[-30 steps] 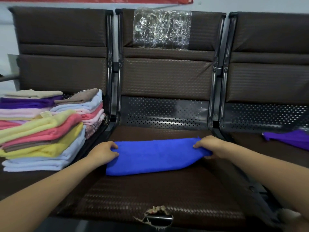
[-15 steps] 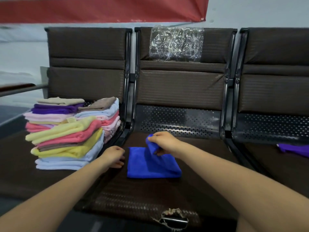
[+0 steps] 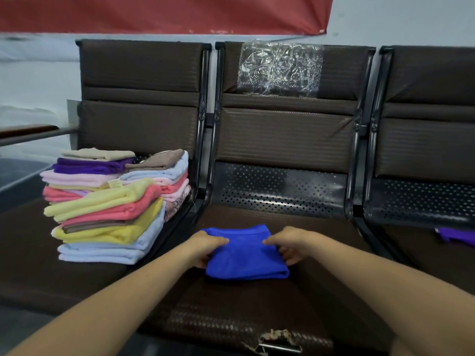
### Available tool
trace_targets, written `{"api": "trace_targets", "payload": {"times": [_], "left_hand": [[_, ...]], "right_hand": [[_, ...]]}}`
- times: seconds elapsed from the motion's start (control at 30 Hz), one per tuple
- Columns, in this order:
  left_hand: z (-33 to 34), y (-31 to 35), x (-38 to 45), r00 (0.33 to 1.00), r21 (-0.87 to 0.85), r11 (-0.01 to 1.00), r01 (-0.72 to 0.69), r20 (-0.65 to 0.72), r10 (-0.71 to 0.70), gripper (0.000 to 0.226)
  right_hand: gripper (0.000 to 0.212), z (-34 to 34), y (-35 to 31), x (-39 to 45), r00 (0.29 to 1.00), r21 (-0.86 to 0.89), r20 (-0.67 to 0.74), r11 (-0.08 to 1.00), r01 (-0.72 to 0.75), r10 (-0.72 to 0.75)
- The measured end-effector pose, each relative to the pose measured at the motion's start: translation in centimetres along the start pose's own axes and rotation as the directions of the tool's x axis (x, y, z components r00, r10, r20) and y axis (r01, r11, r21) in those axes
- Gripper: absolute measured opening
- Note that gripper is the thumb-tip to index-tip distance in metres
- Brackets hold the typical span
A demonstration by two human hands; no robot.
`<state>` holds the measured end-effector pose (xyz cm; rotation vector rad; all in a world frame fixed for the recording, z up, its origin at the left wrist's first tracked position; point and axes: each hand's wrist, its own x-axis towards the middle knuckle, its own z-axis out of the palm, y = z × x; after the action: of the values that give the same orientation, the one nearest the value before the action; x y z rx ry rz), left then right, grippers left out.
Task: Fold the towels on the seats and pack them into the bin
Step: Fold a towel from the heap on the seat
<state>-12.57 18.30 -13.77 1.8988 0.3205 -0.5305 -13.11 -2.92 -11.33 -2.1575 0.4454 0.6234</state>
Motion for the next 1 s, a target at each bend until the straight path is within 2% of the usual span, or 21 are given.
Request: {"api": "trace_targets", "payload": {"times": [0.13,0.2,0.27,0.33,0.37,0.47,0.5,0.57,0.63,0.7,0.77,0.83,0.87,0.9,0.97,1.0], "left_hand": [[0.7,0.2,0.6,0.999,-0.026,0.999,-0.037,0.013,0.037,0.023],[0.4,0.2,0.5,0.999,-0.072,0.996,-0.046,0.021,0.048,0.026],[0.2,0.2,0.1,0.996,-0.144,0.986,-0.078,0.031,0.083,0.021],[-0.5,0.4,-0.4,0.986,-0.169,0.972,-0.165,-0.055,0.158,0.016],[-1.0,0.6,-0.5,0.965,-0.124,0.963,-0.238,-0.139,0.221,0.017],[-3.6,2.5,-1.8,0.832,0.137,0.89,-0.435,-0.316,0.455,0.021],[-5.0,3.4,-2.5,0.783,0.173,0.856,-0.488,-0.346,0.517,0.022],[-8.1,5.6,-4.1,0.695,0.174,0.796,-0.58,-0.405,0.594,0.02],[-11.6,7.4,-5.2,0.61,0.128,0.749,-0.65,-0.501,0.615,0.014],[-15.6,8.5,-5.5,0.522,0.166,0.733,-0.659,-0.601,0.605,0.011],[-19.9,8.8,-5.2,0.453,0.223,0.759,-0.612,-0.688,0.567,0.012],[-23.7,7.8,-4.4,0.4,0.309,0.811,-0.497,-0.748,0.53,0.017],[-25.3,6.6,-3.9,0.403,0.388,0.842,-0.376,-0.75,0.525,0.023],[-26.3,5.1,-3.0,0.456,0.484,0.847,-0.22,-0.717,0.528,0.029],[-26.5,2.2,-1.7,0.693,0.636,0.769,0.064,-0.583,0.425,0.037],[-26.2,0.8,-1.2,0.781,0.686,0.715,0.138,-0.519,0.347,0.038]], "right_hand": [[0.061,2.2,0.2,2.0,0.999,0.151,0.049,0.988,-0.022,0.014],[0.049,3.1,-0.2,2.2,1.0,0.213,0.019,0.977,-0.007,0.004],[0.038,3.7,-1.0,1.5,0.999,0.261,-0.022,0.965,0.035,-0.03],[0.025,4.4,-2.1,1.0,0.997,0.338,-0.045,0.938,0.078,-0.067],[0.02,4.7,-2.9,0.7,0.995,0.395,-0.059,0.914,0.097,-0.08],[0.011,5.8,-5.8,-0.9,0.986,0.608,-0.083,0.776,0.166,-0.146],[0.016,6.3,-7.4,-1.4,0.979,0.665,-0.08,0.721,0.193,-0.189],[0.024,7.2,-10.8,-2.6,0.956,0.754,-0.087,0.609,0.246,-0.279],[0.02,8.2,-14.5,-3.0,0.926,0.799,-0.096,0.528,0.29,-0.364],[0.016,9.7,-18.6,-2.7,0.899,0.783,-0.109,0.52,0.341,-0.425],[0.032,11.2,-22.3,-2.7,0.869,0.748,-0.127,0.529,0.401,-0.478],[0.047,12.9,-25.1,-1.9,0.836,0.688,-0.112,0.565,0.455,-0.537],[0.047,14.0,-25.8,-1.9,0.834,0.648,-0.057,0.615,0.449,-0.548],[0.042,14.9,-25.8,-1.9,0.847,0.59,0.004,0.685,0.427,-0.532],[0.016,16.2,-24.6,-2.1,0.887,0.45,0.132,0.824,0.344,-0.442],[0.015,16.6,-23.6,-1.8,0.9,0.411,0.184,0.863,0.295,-0.395]]}}
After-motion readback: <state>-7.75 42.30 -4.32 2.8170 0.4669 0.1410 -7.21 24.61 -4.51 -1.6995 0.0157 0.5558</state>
